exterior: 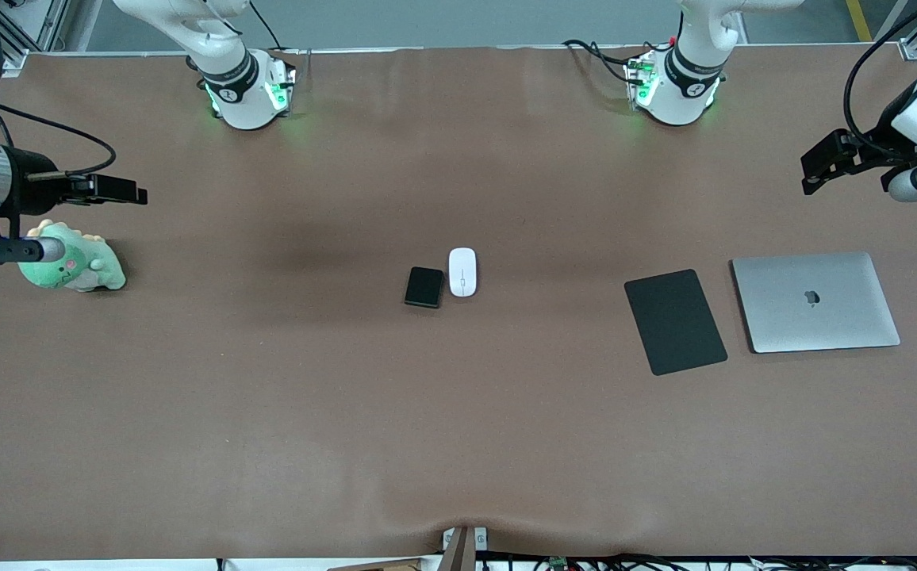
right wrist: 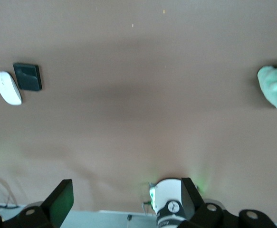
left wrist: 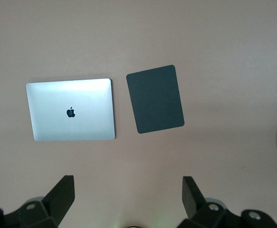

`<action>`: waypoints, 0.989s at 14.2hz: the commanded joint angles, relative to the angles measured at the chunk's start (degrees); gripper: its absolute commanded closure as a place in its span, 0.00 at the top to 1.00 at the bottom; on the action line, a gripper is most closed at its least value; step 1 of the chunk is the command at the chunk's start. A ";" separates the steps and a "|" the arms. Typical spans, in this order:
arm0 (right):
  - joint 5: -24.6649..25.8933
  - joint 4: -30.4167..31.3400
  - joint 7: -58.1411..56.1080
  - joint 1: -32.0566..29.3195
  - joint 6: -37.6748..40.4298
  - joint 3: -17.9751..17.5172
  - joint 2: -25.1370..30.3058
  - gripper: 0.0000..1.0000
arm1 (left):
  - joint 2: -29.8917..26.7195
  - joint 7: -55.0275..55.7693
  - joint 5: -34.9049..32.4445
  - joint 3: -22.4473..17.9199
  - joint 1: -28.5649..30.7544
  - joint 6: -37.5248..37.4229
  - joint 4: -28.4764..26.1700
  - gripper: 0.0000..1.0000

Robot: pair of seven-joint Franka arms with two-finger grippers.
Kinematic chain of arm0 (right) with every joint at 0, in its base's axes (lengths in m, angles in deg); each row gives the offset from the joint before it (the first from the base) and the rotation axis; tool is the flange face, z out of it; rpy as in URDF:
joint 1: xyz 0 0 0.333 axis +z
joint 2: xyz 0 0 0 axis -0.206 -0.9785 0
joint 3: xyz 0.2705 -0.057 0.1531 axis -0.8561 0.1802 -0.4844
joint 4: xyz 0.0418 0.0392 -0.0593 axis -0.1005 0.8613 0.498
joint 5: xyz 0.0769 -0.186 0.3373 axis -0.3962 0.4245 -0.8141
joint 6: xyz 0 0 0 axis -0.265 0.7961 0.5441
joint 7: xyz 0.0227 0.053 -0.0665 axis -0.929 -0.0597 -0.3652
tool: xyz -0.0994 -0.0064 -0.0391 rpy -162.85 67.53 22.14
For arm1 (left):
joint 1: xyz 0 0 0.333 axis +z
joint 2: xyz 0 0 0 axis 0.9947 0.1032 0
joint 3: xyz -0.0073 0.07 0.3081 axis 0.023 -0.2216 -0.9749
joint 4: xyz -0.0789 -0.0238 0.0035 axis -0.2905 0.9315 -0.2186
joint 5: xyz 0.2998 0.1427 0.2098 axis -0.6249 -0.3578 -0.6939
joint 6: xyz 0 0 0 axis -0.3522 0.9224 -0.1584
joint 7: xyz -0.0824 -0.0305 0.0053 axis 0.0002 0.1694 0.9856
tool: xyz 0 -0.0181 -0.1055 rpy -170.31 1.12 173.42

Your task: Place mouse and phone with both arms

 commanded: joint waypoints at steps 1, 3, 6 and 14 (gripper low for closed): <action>-1.14 -2.25 -0.34 -0.29 -2.81 0.15 -0.60 1.00 | -0.34 -0.59 -0.38 0.10 0.18 -0.77 0.76 1.00; -1.40 -2.34 -0.34 -0.21 -3.72 0.15 -1.12 1.00 | -0.17 -0.33 -0.47 0.01 0.18 -0.77 0.76 1.00; -6.65 -2.51 -0.07 -0.99 -3.45 0.32 -4.38 1.00 | -0.16 -0.33 -0.38 0.10 0.09 -0.77 0.76 1.00; -2.93 -3.83 -0.25 -0.03 -3.10 0.15 -4.38 1.00 | 0.36 -0.51 -0.29 0.10 0.09 -0.77 0.67 1.00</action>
